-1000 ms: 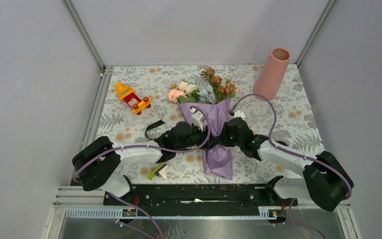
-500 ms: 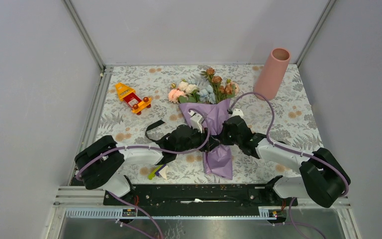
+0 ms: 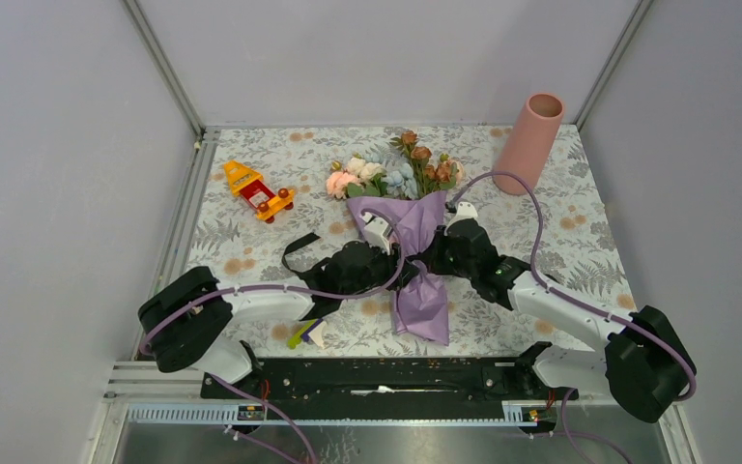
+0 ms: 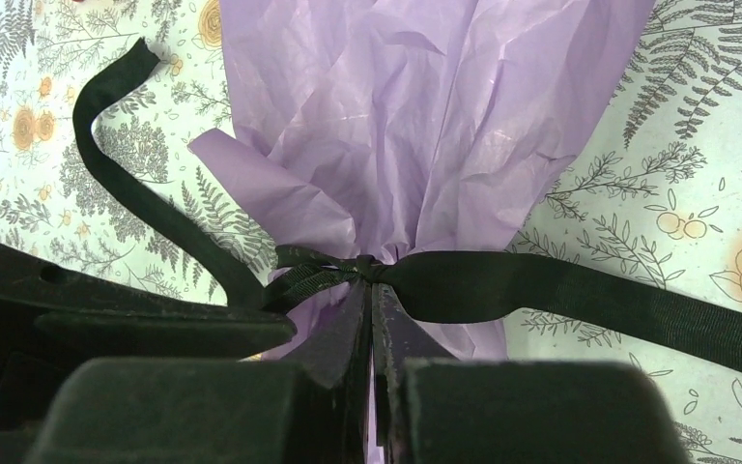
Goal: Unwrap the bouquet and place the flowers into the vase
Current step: Untie the ribbon from the wrapping paper.
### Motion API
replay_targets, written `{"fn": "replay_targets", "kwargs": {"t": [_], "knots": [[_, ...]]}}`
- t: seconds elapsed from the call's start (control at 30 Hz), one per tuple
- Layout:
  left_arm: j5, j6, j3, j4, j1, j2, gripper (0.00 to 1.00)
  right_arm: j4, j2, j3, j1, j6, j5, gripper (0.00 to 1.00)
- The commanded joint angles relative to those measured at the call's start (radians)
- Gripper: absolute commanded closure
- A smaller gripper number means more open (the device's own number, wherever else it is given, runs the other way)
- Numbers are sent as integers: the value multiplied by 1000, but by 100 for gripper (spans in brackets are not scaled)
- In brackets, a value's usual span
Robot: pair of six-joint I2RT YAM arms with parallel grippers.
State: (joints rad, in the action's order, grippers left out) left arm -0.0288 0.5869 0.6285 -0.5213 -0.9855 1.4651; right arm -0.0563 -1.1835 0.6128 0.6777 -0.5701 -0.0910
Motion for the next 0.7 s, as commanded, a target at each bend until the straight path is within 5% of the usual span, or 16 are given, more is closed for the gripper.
{"fn": "replay_targets", "kwargs": {"t": [0.0, 0.17, 0.67], "knots": [[-93, -56, 65, 8, -4, 6, 65, 1, 36, 47, -4, -7, 38, 100], [-205, -152, 92, 18, -4, 35, 66, 6, 20, 57, -3, -28, 66, 100], [-76, -415, 38, -156, -8, 69, 63, 48, 12, 85, -20, -78, 79, 100]]}}
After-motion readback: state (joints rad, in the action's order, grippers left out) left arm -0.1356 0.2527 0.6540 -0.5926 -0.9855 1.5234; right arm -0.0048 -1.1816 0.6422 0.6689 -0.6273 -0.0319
